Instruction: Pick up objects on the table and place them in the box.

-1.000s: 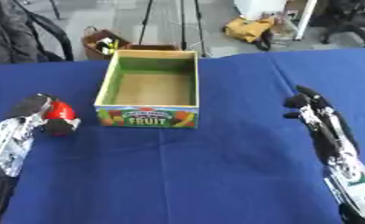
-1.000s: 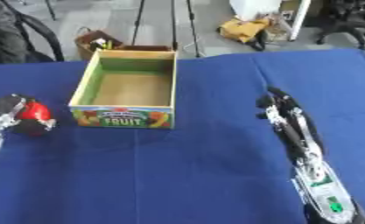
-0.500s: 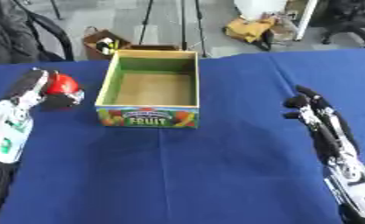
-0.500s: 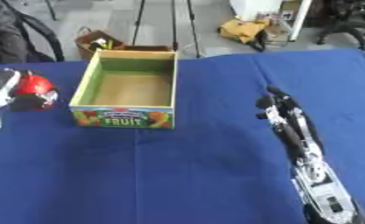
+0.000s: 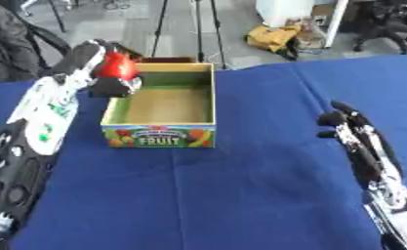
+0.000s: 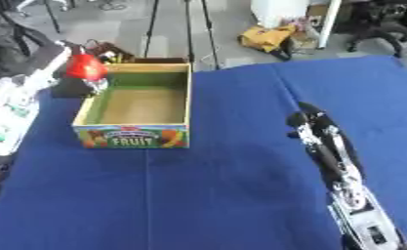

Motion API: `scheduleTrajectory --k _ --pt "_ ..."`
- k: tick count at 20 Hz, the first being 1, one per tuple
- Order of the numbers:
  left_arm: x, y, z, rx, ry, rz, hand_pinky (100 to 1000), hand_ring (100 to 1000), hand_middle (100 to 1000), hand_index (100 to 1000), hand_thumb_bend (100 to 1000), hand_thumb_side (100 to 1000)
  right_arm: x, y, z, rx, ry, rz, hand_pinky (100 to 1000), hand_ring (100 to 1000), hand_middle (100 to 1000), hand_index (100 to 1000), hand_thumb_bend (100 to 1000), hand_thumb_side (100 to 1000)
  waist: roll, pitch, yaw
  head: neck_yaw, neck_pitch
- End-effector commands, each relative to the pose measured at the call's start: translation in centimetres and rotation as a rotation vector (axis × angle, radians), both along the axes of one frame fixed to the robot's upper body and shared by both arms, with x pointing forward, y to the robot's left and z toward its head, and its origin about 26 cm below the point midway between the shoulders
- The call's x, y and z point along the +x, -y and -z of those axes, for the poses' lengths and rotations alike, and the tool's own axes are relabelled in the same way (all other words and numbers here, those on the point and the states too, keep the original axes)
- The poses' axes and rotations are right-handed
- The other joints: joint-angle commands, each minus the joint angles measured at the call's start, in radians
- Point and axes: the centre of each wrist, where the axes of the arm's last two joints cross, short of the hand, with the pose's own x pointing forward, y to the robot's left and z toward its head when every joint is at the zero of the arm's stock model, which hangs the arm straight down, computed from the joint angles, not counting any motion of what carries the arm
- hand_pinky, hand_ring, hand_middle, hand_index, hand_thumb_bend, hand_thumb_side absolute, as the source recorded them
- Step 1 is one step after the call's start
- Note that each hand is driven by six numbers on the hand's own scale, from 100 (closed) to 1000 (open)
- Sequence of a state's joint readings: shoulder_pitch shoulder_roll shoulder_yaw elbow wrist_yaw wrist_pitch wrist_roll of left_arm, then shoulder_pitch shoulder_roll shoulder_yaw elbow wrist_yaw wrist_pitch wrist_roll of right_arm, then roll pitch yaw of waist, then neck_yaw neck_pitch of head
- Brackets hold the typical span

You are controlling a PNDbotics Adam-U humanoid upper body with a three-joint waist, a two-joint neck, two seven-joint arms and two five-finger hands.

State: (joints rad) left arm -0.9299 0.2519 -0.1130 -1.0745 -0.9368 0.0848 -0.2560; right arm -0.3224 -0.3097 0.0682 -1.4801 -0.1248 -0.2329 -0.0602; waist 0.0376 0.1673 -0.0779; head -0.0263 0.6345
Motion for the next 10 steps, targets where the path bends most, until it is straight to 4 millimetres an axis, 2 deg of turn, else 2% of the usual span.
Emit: scheduleTrajectory --k 1,3,4,7,8,10 --pt "0.8 1.1 0.6 0.064 0.022 -0.014 380 323 476 718 100 315 0.3 -0.1 -0.8 -0.006 0.025 -0.015 651 743 658 894 219 645 -0.001 -0.013 -0.005 0.006 -0.012" --pt "1.2 1.6 1.5 0.086 0.031 -0.04 414 358 505 736 100 314 0.3 -0.2 -0.8 -0.009 0.025 -0.02 651 743 658 894 218 646 0.001 -0.01 -0.019 0.011 -0.014" --pt "1.4 1.8 1.9 0.099 0.04 -0.052 468 413 548 753 100 324 0.3 -0.3 -0.8 -0.009 0.024 -0.023 651 743 658 894 218 645 0.002 -0.009 -0.025 0.013 -0.015" --pt "1.7 2.1 3.1 0.132 0.053 -0.066 593 550 662 789 100 427 0.3 -0.4 -0.8 -0.011 0.023 -0.031 651 743 658 894 217 646 0.003 -0.008 -0.04 0.017 -0.016" --pt "1.8 2.1 3.5 0.147 0.051 -0.063 654 651 720 809 100 510 0.3 -0.5 -0.8 -0.011 0.022 -0.032 651 743 658 894 217 646 0.004 -0.008 -0.043 0.018 -0.017" --pt "1.8 2.1 4.1 0.186 0.048 -0.055 751 759 790 843 185 763 0.3 -0.5 -0.7 -0.011 0.021 -0.035 651 743 658 894 216 646 0.003 -0.008 -0.047 0.02 -0.018"
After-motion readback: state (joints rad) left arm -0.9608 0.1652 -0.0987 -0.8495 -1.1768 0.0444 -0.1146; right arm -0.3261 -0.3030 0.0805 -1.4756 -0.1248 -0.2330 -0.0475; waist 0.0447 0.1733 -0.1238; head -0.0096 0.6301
